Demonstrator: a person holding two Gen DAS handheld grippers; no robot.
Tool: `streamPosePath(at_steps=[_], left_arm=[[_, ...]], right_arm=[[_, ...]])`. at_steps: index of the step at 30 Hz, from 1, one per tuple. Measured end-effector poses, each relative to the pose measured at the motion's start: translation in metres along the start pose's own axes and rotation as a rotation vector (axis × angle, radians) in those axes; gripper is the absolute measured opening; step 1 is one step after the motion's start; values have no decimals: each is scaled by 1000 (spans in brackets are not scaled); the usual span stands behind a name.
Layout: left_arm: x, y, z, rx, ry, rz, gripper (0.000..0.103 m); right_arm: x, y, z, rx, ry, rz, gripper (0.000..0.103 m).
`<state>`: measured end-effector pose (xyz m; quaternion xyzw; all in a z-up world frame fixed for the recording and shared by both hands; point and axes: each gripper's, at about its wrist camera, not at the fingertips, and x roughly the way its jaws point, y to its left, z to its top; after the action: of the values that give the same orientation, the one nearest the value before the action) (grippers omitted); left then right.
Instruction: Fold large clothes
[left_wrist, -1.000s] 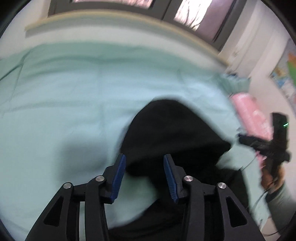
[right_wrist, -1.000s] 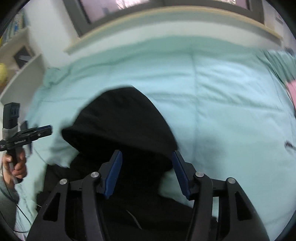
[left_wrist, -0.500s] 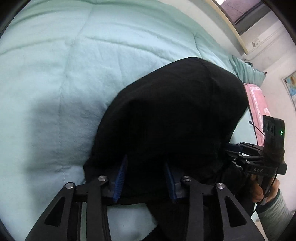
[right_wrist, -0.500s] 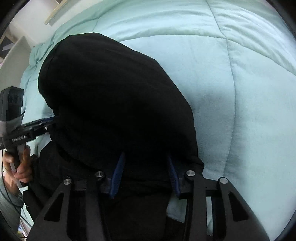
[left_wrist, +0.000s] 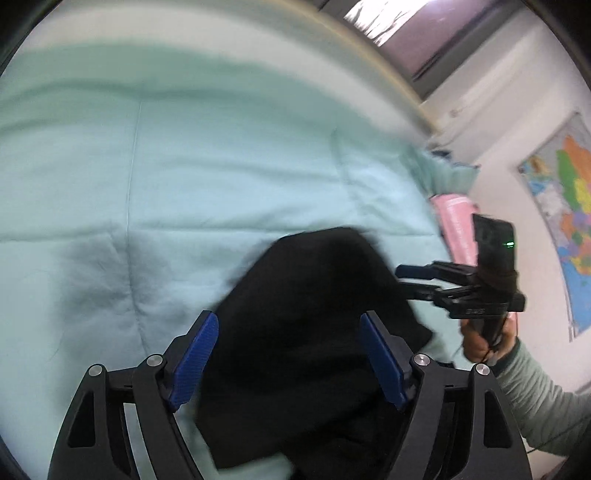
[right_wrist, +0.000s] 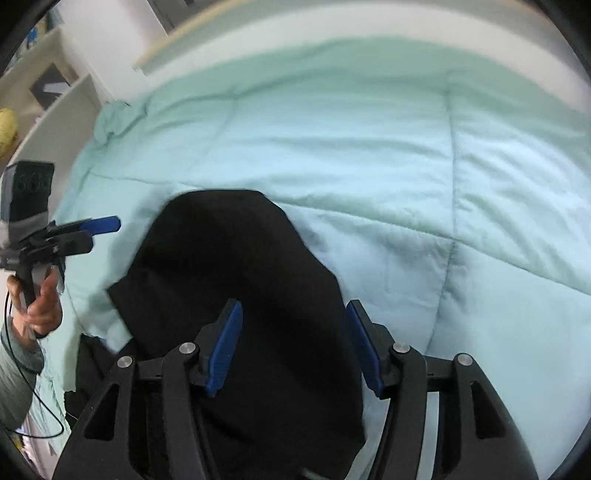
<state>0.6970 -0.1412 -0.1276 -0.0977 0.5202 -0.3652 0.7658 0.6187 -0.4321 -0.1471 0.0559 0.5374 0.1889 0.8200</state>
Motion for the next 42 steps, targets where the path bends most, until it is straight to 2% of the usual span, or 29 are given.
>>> streamPosePath(at_steps=[2, 5, 7, 9, 10, 11, 12, 14, 17, 20, 23, 28, 31, 33, 36, 39, 42], left_arm=[[20, 18, 7, -19, 64, -33, 78], [43, 35, 9, -68, 132, -136, 78], [59, 40, 8, -85, 134, -124, 77], [67, 38, 4, -97, 134, -100, 41], [63, 38, 1, -93, 126, -101, 37], [55, 31, -3, -72, 103, -100, 23], [49, 25, -6, -50, 85, -97, 20], [25, 6, -14, 3, 43, -102, 18], [-27, -36, -36, 89, -32, -116, 18], [-77, -78, -70, 170, -77, -89, 18], [-119, -122, -113, 248, -105, -37, 18], [-165, -181, -200, 352, -113, 37, 18], [-177, -204, -260, 428, -78, 103, 18], [-167, -213, -294, 451, -40, 134, 19], [-143, -205, -343, 451, 21, 151, 20], [-127, -194, -384, 449, 21, 164, 21], [-118, -187, -413, 459, -29, 184, 22]], right_arm=[[26, -10, 4, 5, 30, 14, 62], [48, -22, 6, 28, 62, 81, 62], [66, -23, 13, 55, 82, 139, 62], [81, -23, 15, 76, 117, 170, 64], [84, -20, 13, 62, 128, 173, 60], [82, -17, 12, 50, 128, 179, 37], [77, -11, 8, 25, 125, 194, 26], [51, 10, 1, -41, 79, 185, 19], [-3, 40, -15, -116, -12, 150, 18], [-64, 77, -46, -170, -101, 110, 18], [-116, 126, -94, -252, -160, 7, 18], [-168, 179, -176, -295, -195, -79, 18], [-179, 201, -216, -311, -199, -121, 18], [-177, 208, -250, -315, -189, -139, 18], [-160, 211, -293, -311, -155, -144, 18], [-134, 211, -327, -286, -139, -139, 18], [-120, 212, -353, -272, -159, -165, 21]])
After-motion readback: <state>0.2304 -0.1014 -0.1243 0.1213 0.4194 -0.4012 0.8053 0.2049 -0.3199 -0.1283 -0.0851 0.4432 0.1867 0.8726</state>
